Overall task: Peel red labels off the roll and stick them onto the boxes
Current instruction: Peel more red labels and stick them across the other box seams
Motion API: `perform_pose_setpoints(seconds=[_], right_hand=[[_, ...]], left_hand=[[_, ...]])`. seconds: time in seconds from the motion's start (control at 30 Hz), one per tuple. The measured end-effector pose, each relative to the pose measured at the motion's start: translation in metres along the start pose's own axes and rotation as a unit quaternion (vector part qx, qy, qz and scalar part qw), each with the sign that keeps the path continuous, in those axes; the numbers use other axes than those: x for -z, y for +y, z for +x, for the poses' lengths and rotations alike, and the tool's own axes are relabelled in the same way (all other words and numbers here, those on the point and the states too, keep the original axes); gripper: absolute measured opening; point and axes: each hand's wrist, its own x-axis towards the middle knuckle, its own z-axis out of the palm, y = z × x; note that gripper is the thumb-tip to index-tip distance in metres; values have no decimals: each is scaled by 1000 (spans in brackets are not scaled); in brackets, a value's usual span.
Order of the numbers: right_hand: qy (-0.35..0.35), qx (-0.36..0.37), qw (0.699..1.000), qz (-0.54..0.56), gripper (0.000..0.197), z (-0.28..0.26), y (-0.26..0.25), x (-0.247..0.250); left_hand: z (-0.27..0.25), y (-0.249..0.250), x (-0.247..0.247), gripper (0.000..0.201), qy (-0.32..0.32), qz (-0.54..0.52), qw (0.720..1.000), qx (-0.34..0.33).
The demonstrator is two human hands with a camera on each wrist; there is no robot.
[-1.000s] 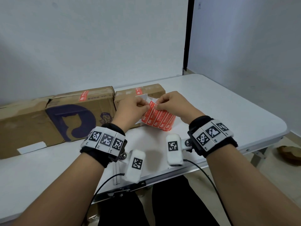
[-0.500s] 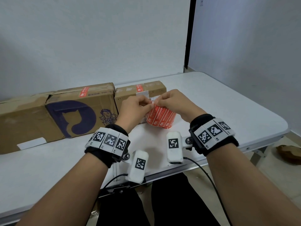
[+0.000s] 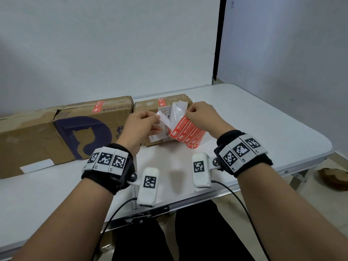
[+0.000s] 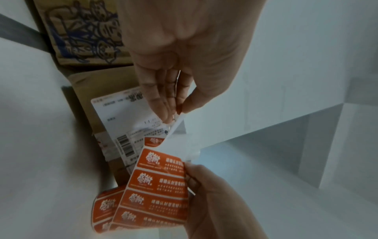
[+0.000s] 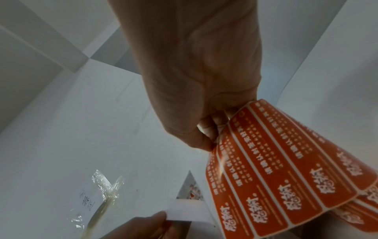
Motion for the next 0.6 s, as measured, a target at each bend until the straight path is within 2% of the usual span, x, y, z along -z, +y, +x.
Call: perform_pose_setpoints(seconds=[0.13, 0.27, 0.37, 0.5, 0.6], right_hand=[[7, 9, 1000, -28, 16, 4, 0, -5], [11, 21, 996, -82, 20, 11, 1, -9], [21, 52, 995, -85, 22, 14, -3, -10], [93, 138, 986, -25, 9, 17, -35, -4], [86, 231, 969, 15, 7, 20, -71, -8]], left_hand=[[3, 1, 16, 11, 37, -32, 999, 13], [5, 10, 32, 13, 92, -65, 994, -3], [5, 19, 39, 13, 95, -74, 993, -18], [4, 34, 43, 12, 85, -45, 994, -45], [5, 47, 47, 12, 98, -14, 993, -62]])
